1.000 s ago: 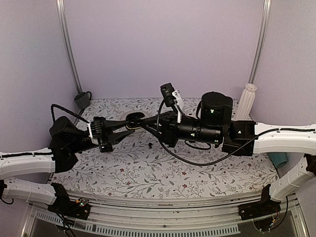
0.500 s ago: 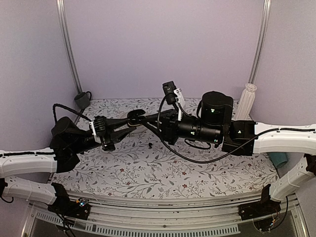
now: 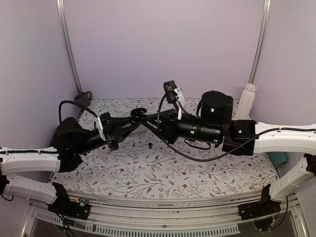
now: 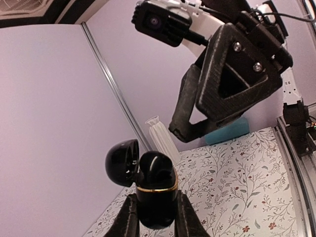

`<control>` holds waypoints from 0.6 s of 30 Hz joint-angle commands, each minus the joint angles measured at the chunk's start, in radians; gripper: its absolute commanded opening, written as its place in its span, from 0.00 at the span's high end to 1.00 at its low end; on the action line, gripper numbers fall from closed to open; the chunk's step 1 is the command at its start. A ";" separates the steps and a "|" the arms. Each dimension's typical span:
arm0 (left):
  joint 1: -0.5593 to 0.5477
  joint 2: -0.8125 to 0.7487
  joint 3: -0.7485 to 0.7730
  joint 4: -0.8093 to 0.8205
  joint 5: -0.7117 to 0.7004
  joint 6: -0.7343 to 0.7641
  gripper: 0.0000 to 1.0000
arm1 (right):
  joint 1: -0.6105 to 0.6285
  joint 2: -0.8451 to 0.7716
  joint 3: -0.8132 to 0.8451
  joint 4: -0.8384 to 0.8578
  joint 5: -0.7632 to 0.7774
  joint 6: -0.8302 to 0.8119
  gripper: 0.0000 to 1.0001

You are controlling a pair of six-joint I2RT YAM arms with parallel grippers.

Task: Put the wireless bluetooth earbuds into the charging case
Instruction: Pick up the right earbud from the center of the board.

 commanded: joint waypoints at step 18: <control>-0.026 0.020 0.031 -0.038 -0.062 -0.054 1.00 | -0.059 0.101 0.153 -0.139 -0.038 0.193 0.71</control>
